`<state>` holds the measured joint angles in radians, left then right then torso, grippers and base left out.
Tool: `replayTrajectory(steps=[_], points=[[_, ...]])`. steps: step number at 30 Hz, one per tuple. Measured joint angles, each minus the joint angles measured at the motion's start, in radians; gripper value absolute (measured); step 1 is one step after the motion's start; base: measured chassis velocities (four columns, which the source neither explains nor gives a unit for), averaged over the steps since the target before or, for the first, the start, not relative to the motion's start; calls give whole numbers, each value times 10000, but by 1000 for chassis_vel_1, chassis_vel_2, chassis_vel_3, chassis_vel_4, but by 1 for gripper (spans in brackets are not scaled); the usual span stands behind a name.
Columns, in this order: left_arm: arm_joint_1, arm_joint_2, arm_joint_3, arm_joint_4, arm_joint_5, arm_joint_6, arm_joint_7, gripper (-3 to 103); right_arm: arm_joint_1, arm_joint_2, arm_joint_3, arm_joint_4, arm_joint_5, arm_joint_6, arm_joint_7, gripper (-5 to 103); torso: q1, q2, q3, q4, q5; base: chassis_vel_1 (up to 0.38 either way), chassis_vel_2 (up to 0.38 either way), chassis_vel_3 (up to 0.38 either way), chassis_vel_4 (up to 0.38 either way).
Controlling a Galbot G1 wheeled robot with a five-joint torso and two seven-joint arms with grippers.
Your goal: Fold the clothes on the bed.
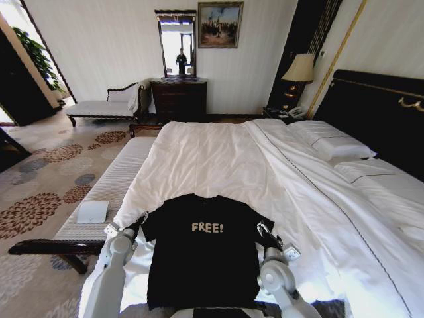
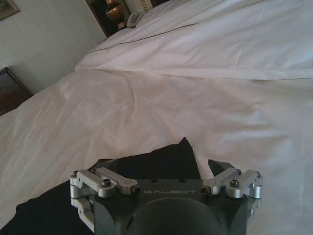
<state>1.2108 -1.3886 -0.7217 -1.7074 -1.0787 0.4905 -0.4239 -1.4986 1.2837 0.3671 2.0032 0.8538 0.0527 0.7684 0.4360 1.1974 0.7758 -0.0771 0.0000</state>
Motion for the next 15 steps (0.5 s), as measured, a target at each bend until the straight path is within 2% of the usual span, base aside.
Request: replayTrajectory(steps=[2, 3, 5, 6, 10, 12, 15], points=[[-1, -17, 0, 68, 2, -1, -2, 64, -48, 20, 0, 18, -53, 4, -3, 100, 1, 0, 0, 0, 0, 0, 0, 0, 0], [-1, -17, 0, 68, 2, -1, -2, 64, -48, 20, 0, 18, -53, 4, -3, 100, 1, 0, 0, 0, 0, 0, 0, 0, 0], [-7, -17, -20, 122, 3, -4, 1, 53, -76, 33, 0, 39, -89, 7, -5, 100, 1, 0, 0, 0, 0, 0, 0, 0, 0], [-7, -17, -20, 122, 3, -4, 1, 53, -76, 33, 0, 39, -89, 7, -5, 100, 1, 0, 0, 0, 0, 0, 0, 0, 0], [-83, 36, -92, 323, -6, -37, 30, 32, -108, 71, -24, 74, -163, 8, -6, 100, 1, 0, 0, 0, 0, 0, 0, 0, 0], [-93, 51, -107, 355, -11, -50, 37, 32, -113, 76, -29, 79, -174, 8, -6, 100, 0, 0, 0, 0, -1, 0, 0, 0, 0], [-92, 88, -166, 370, -66, -64, 60, 15, -120, 87, -35, 88, -202, 8, -6, 100, 1, 0, 0, 0, 0, 0, 0, 0, 0]])
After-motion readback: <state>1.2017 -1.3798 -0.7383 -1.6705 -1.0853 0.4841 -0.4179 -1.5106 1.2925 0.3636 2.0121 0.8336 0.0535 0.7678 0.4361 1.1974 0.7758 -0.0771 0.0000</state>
